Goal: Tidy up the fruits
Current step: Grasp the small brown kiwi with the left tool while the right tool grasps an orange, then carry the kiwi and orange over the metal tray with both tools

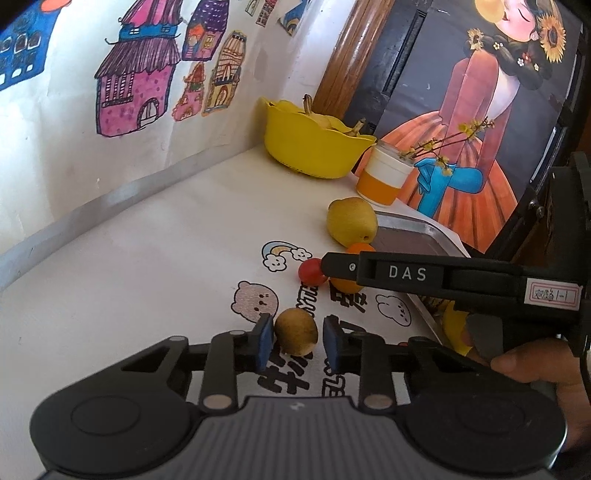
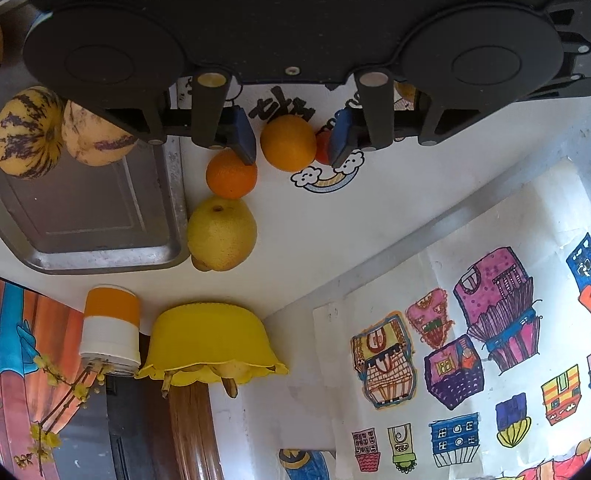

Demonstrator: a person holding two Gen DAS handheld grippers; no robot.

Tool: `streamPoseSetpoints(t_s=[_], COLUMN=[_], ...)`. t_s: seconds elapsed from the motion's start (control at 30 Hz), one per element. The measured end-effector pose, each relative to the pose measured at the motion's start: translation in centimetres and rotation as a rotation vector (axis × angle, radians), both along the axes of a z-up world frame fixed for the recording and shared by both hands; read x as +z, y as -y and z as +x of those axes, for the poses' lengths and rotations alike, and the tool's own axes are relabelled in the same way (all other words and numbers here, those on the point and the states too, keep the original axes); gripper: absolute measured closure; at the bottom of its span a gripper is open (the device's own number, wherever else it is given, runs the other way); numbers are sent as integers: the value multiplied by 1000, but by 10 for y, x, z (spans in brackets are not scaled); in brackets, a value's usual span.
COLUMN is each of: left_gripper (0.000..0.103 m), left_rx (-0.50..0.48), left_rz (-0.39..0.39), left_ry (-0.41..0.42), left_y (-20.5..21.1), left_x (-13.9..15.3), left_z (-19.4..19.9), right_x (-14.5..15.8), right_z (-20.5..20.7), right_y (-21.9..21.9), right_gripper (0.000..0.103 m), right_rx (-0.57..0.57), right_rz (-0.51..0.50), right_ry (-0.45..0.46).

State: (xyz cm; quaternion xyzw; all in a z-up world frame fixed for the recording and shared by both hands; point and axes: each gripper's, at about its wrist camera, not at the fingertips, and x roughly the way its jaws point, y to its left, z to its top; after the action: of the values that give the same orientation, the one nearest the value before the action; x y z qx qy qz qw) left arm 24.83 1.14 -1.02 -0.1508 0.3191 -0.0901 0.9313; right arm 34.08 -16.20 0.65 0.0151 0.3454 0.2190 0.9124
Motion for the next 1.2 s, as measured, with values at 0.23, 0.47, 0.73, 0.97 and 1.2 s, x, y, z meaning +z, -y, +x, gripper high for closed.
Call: streamPoseSetpoints(t_s=[0.23,0.47,0.73,0.97,1.2], left_gripper=[73,75,75,75,75], left_rx=[7,10,20,33,47], left_rz=[-13,-10,27,58,61], left_ry=[-2,-2,1,1,-22], left_y=[-2,-1,2,6,8], left_x=[0,0,1,3,7], left_z=[0,0,-4,-12,-21], right_x=[0,-5,-7,-7,-3], right_z=[-4,-8,-12,-25,-45], right_y=[-1,-5,-5,-2,14], right_gripper=[60,59,64,67,67], right_rx=[56,150,167,168,154], right_rz=[-5,-28,-25,-51,-34], right_ry=[1,-9,-5,15,-3])
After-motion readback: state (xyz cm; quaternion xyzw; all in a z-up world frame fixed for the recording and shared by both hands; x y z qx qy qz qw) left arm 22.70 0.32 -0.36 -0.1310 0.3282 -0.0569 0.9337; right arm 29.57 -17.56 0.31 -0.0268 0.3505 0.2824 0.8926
